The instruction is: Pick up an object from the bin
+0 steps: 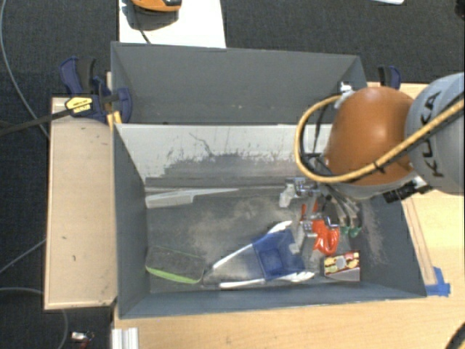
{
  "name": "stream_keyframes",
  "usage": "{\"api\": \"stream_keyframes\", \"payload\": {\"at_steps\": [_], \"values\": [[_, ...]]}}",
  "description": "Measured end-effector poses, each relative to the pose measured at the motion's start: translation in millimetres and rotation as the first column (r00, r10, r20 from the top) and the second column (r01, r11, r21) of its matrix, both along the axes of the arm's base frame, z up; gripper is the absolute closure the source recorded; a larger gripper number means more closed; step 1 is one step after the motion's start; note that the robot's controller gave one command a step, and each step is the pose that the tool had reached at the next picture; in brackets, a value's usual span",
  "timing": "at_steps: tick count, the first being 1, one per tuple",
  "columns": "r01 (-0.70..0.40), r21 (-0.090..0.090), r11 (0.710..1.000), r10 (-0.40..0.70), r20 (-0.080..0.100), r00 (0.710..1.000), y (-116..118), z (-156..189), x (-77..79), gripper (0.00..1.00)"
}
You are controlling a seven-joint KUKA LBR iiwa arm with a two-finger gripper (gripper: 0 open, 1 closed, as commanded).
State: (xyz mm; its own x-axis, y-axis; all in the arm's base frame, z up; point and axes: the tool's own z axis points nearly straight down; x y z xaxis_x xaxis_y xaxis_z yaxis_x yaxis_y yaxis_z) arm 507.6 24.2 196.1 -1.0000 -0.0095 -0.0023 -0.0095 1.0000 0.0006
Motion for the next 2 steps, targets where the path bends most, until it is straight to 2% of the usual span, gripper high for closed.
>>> {"api": "stream_keyframes", "payload": {"at_steps": [1,2], "values": [[-0.15,-0.002,0.989,0.15,0.009,0.989,11.1,-39.3,7.5,0.0],[-0.237,0.0,0.971,0.237,0.0,0.971,45.5,-65.6,-1.6,0.0]]}}
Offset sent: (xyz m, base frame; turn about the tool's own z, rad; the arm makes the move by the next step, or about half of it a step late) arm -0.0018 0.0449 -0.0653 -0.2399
